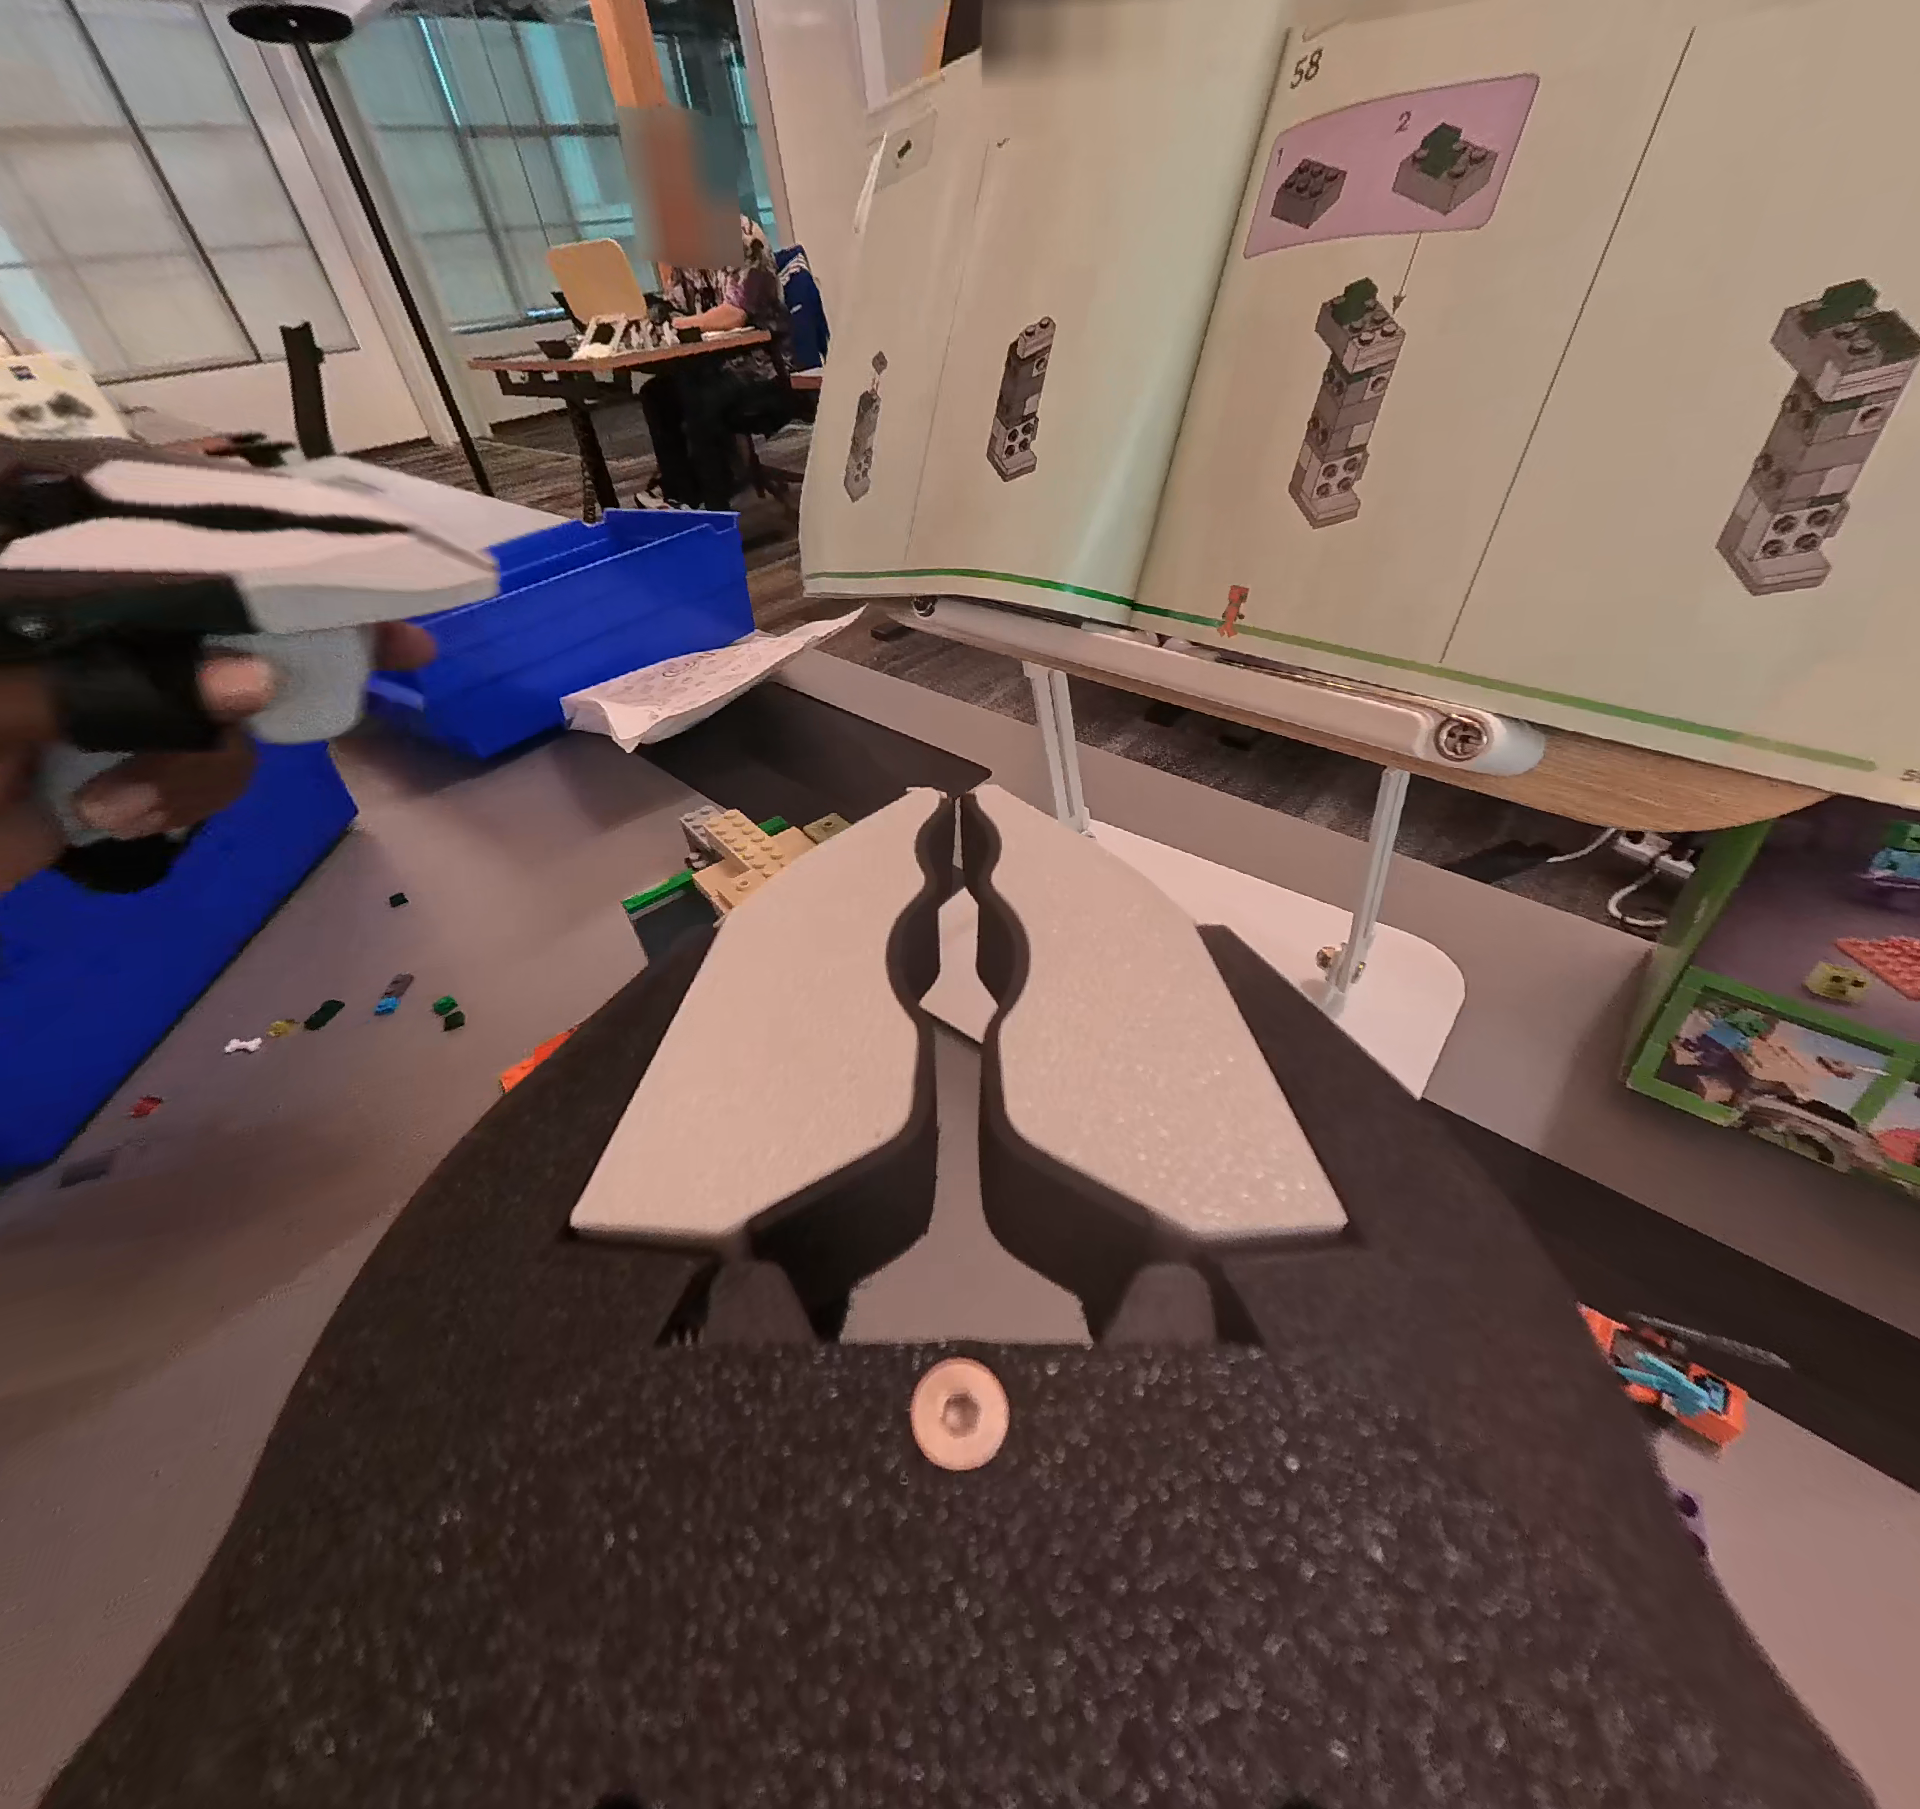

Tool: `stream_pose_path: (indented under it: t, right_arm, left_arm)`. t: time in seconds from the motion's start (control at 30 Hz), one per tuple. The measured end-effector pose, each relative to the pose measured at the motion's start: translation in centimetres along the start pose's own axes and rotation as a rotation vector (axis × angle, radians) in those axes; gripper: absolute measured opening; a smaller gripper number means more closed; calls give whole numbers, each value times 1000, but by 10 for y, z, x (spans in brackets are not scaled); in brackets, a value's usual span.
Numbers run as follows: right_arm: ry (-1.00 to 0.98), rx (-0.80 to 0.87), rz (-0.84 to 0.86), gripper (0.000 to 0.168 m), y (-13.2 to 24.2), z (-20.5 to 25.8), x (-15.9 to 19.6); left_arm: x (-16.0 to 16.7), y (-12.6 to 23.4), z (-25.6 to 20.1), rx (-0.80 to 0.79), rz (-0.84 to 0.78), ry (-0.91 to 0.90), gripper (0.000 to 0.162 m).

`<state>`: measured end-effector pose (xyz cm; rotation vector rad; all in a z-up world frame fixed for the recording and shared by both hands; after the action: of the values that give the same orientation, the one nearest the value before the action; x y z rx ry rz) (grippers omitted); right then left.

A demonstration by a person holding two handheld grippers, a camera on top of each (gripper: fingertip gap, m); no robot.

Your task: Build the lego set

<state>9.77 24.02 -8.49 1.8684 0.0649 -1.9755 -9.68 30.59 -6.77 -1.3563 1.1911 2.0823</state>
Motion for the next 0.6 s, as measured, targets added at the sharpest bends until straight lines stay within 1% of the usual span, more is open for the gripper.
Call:
stream_pose_path:
  t: [0.1, 0.2, 0.3, 0.33, 0.4, 0.43, 0.5, 0.6]
  right_arm:
    - [-16, -13, 5, 0, -1, 0, 3]
    - [-44, -41, 22, 0, -7, 1, 9]
    - [-81, -75, 36, 0, -11, 2, 14]
    - [-91, -85, 37, 0, -12, 3, 15]
    - [-103, -94, 39, 0, -13, 3, 16]
    - [-105, -95, 41, 0, -13, 3, 16]
    - [-108, -96, 45, 0, -14, 3, 17]
    - [-114, -111, 56, 0, -15, 6, 19]
  left_arm:
    - [24, 40, 5, 37, 101, -37, 0]
    - [54, 76, 23, 12, 227, -56, 0]
    - [90, 102, 43, -18, 350, -52, 0]
    - [102, 108, 47, -9, 385, -41, 13]
    - [130, 113, 50, 45, 515, -15, 40]
    - [141, 113, 52, 60, 565, -25, 48]
    - [162, 110, 53, 120, 676, -80, 55]
    - [189, 101, 60, 200, 869, -191, 50]
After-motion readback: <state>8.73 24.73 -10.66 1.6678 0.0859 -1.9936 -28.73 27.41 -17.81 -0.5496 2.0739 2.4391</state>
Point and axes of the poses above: each gripper's, where its closed fingertips meet, y back along the fingers, x out of its underside, z = x × y across the jaws, the point moved 3 cm from there along y, back along the fingers, and after that the axes turned 11 degrees about z, right-handed, at the moved point
